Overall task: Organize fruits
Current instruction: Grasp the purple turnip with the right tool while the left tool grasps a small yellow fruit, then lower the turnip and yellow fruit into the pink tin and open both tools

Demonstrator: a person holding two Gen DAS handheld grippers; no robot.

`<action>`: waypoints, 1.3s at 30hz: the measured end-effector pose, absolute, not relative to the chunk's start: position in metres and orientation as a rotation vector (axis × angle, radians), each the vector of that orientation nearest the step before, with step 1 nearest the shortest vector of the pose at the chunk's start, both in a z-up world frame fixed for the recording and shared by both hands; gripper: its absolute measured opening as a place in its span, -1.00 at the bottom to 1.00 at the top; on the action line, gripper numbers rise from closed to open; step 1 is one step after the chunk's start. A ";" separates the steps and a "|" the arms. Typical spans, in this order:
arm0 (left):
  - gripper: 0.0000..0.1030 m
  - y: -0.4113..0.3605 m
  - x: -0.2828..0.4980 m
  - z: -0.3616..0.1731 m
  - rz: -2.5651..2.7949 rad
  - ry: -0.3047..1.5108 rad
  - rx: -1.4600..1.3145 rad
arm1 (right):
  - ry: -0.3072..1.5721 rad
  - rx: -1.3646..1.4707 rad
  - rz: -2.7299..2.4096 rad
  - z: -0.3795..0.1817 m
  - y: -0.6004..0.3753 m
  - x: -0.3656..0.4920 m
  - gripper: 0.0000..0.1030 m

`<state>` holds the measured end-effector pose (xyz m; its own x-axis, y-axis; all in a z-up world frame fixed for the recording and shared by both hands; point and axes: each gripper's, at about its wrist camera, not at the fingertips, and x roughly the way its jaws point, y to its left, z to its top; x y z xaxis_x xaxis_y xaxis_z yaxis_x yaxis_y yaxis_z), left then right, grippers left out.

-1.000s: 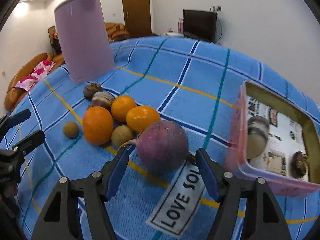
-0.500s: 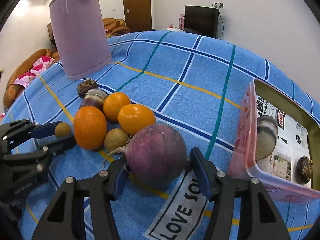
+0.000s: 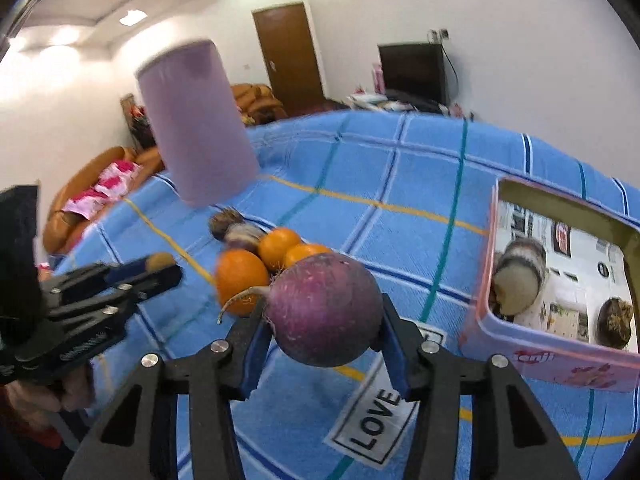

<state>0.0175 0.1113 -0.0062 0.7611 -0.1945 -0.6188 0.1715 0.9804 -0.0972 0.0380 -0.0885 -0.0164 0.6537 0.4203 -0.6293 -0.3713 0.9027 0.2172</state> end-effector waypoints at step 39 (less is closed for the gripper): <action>-0.43 -0.138 0.088 0.007 -0.360 0.570 0.024 | 0.589 0.165 -0.082 0.011 -0.280 0.057 0.01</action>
